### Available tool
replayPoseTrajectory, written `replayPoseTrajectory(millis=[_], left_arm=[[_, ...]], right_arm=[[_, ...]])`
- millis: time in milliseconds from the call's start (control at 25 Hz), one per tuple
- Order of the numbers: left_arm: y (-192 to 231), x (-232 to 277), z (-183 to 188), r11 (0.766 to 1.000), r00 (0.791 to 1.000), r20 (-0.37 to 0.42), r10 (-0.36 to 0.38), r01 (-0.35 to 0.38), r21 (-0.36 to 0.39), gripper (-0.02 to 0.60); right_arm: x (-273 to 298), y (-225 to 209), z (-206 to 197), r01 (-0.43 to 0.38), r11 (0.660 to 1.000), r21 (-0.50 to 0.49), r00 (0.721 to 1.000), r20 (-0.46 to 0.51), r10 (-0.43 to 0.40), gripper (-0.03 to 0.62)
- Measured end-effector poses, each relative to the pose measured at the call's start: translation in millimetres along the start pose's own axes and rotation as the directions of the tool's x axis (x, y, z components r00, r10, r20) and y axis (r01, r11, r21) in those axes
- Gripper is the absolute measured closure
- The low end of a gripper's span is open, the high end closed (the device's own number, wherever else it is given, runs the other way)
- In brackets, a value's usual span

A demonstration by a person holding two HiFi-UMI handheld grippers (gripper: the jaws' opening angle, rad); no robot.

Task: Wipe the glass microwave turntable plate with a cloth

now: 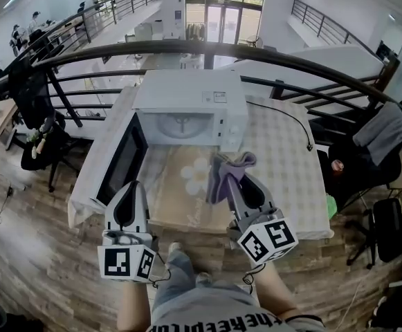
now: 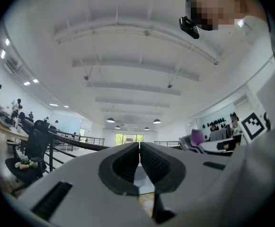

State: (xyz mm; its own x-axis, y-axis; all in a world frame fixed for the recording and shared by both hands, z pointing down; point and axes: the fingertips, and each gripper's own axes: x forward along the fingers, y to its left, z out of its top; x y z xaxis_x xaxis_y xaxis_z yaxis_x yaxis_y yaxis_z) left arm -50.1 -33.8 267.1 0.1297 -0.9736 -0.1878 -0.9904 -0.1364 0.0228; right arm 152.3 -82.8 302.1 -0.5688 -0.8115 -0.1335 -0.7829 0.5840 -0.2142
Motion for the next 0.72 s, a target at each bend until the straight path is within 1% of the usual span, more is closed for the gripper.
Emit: replayPoseTrajectory(millis=[280,480,720], left_arm=[[23.5,50.2,-9.9,0.999,0.999,0.013,-0.029,0.029,-0.015,0.572],[40.8,91.8,-12.3,0.997,0.997,0.022,-0.078,0.079,-0.016,0.572],[60.8,132.2,-20.7,0.991,0.991,0.018,-0.129,0.130,-0.020,0.572]], right_arm=[[46.5,-14.9,-1.7,0.027,0.999,-0.023,1.000,0.005,-0.027,0.510],[84.6,-22.3,2.8,0.058,0.998,-0.036,0.998,0.022,-0.057,0.511],[122.4,-29.4,-7.4,0.095,0.995,-0.032,0.995,0.016,-0.095,0.510]])
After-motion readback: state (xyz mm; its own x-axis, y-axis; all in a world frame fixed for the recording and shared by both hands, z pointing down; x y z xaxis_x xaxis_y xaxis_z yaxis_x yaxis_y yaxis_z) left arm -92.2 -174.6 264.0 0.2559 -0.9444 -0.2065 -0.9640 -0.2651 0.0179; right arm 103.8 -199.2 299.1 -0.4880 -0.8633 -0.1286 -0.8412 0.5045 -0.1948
